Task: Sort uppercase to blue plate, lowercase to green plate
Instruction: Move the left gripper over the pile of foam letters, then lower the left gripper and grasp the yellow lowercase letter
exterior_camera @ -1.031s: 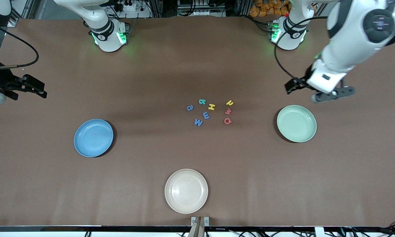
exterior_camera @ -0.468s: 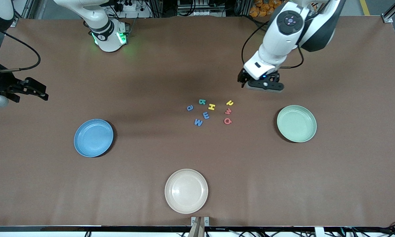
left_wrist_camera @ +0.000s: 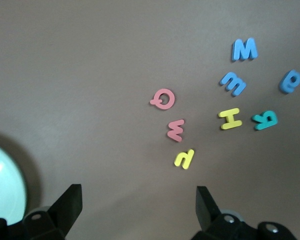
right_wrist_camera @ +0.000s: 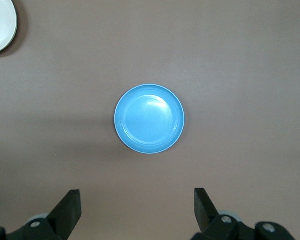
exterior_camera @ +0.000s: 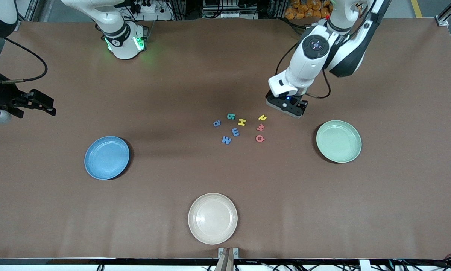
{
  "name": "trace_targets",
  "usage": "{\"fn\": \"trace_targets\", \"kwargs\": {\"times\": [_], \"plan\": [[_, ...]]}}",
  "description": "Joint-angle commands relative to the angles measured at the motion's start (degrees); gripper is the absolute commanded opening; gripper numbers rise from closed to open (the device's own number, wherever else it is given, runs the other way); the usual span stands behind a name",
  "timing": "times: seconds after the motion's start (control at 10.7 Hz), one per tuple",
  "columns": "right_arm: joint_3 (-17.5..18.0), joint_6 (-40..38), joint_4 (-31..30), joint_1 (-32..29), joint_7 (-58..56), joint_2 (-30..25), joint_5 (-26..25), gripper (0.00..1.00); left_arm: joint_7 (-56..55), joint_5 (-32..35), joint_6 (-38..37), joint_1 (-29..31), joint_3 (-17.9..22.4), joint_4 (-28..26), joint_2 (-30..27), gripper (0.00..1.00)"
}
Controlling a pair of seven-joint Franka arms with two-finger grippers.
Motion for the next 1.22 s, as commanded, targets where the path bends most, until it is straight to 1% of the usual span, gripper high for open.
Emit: {"fn": "trace_targets", "kwargs": {"times": [0.0,0.28,0.56,0.66,0.75,1.03,1.12], "plan": [[-0.24,0.36,-0.03,1.20,-0.18,-0.04,-0.81,1.00,1.01,5.43,4.93,0.24,-0.94,-0.37,4.84,1.00],[-0.24,0.45,-0.03,1.56,-0.09,0.04,-0.81,1.00,-0.21,10.54,9.24,-1.25,-0.85,-0.46,10.02,1.00],[-0.24,0.54,-0.12,2.08,0.09,0.04,-0.90,1.00,-3.54,13.09,11.80,-1.87,-0.77,-0.46,13.11,1.00],[-0.24,0.54,-0.12,2.09,0.09,0.04,-1.08,1.00,-5.82,15.45,13.02,-2.04,-0.76,-0.55,14.60,0.99],[-0.24,0.54,-0.21,2.17,0.09,0.04,-1.08,1.00,-9.67,19.91,13.30,-2.05,-0.76,-0.46,16.00,0.98],[-0.24,0.45,-0.21,2.26,0.17,0.13,-1.08,1.00,-24.17,36.16,14.09,-1.70,-0.76,-0.37,20.31,0.96],[-0.24,0.45,-0.21,2.26,0.17,0.13,-1.08,1.00,-27.52,39.52,14.09,-1.61,-0.76,-0.11,21.28,0.95]]}}
